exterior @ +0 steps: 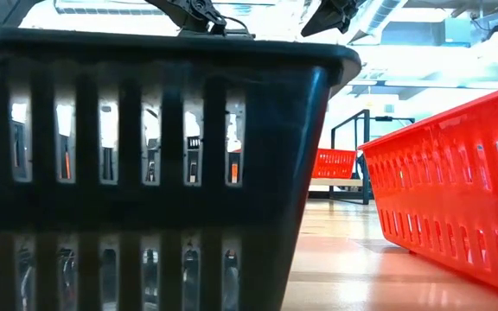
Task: Stack baskets on shelf by color
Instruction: Put the center black basket on the shelf, then adjust the bins on the shelf
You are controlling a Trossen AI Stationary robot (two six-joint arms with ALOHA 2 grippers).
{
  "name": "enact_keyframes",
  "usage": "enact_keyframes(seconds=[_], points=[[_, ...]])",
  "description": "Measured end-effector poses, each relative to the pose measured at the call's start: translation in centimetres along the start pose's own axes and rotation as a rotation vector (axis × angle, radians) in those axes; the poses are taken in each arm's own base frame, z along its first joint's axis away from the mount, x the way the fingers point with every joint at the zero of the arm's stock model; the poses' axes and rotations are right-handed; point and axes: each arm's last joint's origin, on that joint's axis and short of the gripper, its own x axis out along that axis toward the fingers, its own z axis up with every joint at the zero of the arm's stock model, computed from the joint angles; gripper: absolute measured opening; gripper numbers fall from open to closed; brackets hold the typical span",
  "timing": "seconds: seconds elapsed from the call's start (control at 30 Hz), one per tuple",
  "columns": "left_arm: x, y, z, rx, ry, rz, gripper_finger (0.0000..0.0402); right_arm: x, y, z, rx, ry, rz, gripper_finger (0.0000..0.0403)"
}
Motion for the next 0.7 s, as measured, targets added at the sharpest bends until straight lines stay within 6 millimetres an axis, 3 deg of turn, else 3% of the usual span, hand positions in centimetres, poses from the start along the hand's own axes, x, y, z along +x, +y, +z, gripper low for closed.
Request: enact_keyframes(seconds=[0.4,0.7], points=[[-1.0,-1.0,0.7,0.082,-0.078,-0.056,0.0084,0.0,0.0,0.0,0.000,0.000,0.000,0.0000],[-5.3,-3.0,0.9,0.202,-0.112,-0.176,0.0103,-0.1,-0.1,-1.0,0.006,0.100,0.009,0.0000]])
